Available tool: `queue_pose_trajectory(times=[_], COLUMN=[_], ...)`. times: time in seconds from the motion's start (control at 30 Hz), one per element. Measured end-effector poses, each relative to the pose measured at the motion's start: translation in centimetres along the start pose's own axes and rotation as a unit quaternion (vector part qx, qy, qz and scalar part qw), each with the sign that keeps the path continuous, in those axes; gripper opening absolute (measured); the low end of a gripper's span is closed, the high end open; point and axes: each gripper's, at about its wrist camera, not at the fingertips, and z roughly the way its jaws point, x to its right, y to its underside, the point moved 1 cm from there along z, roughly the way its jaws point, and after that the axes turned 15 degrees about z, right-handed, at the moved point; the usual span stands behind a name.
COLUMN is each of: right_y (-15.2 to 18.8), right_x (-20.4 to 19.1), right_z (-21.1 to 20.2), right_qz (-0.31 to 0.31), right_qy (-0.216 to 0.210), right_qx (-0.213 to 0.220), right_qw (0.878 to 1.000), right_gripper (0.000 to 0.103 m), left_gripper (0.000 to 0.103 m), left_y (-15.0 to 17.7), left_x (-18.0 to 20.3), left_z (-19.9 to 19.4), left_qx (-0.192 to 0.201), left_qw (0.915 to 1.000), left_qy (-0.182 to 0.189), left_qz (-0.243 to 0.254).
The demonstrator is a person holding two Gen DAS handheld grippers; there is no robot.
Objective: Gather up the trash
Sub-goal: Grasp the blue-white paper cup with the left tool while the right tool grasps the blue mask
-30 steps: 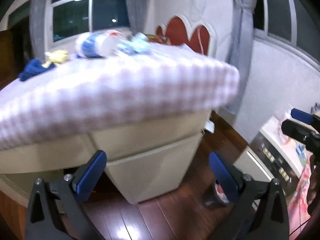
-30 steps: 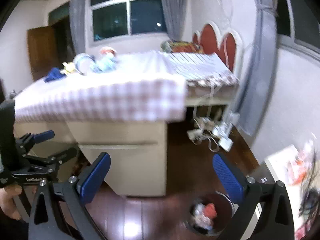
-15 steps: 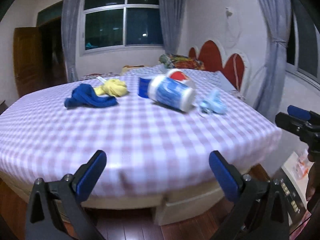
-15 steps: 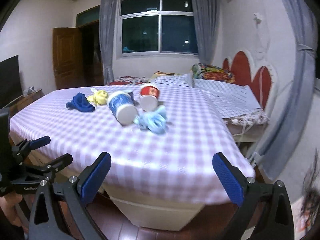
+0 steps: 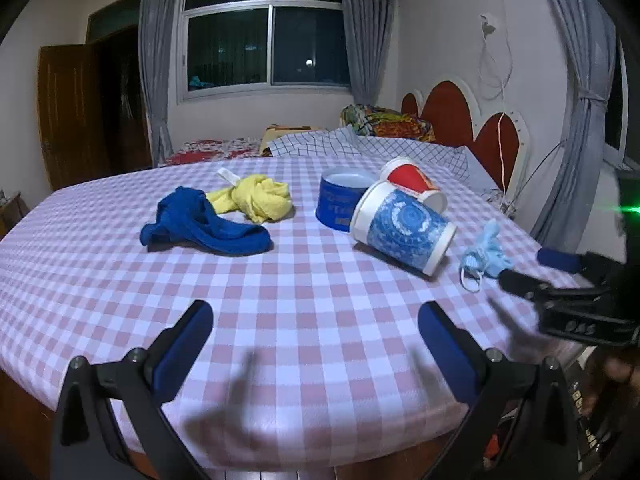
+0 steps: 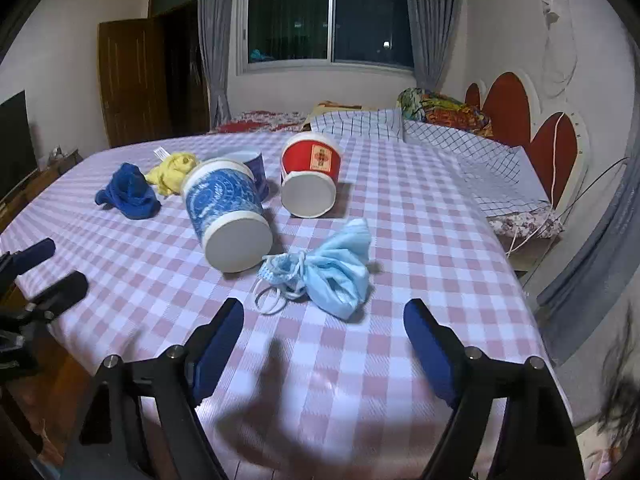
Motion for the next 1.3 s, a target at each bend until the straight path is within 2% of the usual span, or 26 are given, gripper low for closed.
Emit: queue_pose_trajectory(times=[0.17, 0.2, 0.27, 0.3, 0.4, 0.5, 0.67, 0.8, 0.87, 1.03, 1.2, 1.3], right_y=[-1.1, -1.3, -1.8, -1.9, -2.5, -2.5, -2.7, -2.7, -2.7, -2.6, -2.6, -2.7], right_x=[-0.2, 0.0, 0.5, 0.9, 2.5, 3.1, 3.4, 3.3, 3.2, 3.0, 3.3, 3.7], right_z=[2.3, 2.8, 4.0, 4.3, 3.8, 3.4, 2.9, 2.5, 2.4, 2.7, 2.5, 1.9], right_qz=[-0.010, -0.011, -0.014, -0.012, -0.009, -0.013, -0.014, -0.016, -0.016, -0.016, -0.017, -0.011], right_qy=[0.003, 0.002, 0.003, 0.002, -0.011, -0.016, -0.024, -0.029, -0.032, -0.036, -0.034, -0.040], right_qx=[-0.030, -0.039, -0.055, -0.061, -0.051, -0.046, -0.040, -0.032, -0.028, -0.033, -0.029, -0.021], right_qw=[0.999, 0.999, 0.998, 0.998, 0.999, 0.999, 0.999, 0.999, 0.999, 0.999, 0.999, 0.999], right_gripper=[0.080, 0.075, 0.045, 0.019, 0.019, 0.019, 0.019, 0.019, 0.019, 0.019, 0.019, 0.019], left_gripper=[0.103, 0.103, 0.103, 0.103, 0.103, 0.103, 0.102, 0.102, 0.101, 0.101, 0.101, 0.088], left_y=[-1.8, -2.2, -2.8, -3.1, -4.0, -4.8, -5.1, -4.6, -4.3, -4.4, -5.3, -5.5], left_x=[0.8, 1.1, 1.6, 2.0, 3.4, 4.6, 3.2, 0.4, -0.1, 2.6, 3.4, 3.2], left_z=[1.4, 1.7, 2.2, 2.4, 3.7, 5.7, 8.1, 7.4, 6.4, 5.5, 7.5, 8.7], left_qx=[-0.006, -0.008, -0.010, -0.011, -0.019, -0.045, -0.079, -0.072, -0.053, -0.046, -0.058, -0.072], left_qw=[0.9998, 0.9997, 0.9996, 0.9995, 0.9988, 0.9975, 0.9965, 0.9973, 0.9982, 0.9990, 0.9982, 0.9973], left_qy=[0.007, 0.008, 0.018, 0.019, 0.027, 0.023, 0.017, -0.011, -0.009, 0.000, 0.000, 0.012], left_qz=[0.017, 0.021, 0.021, 0.024, 0.036, 0.050, 0.022, -0.010, -0.026, 0.004, 0.017, 0.014])
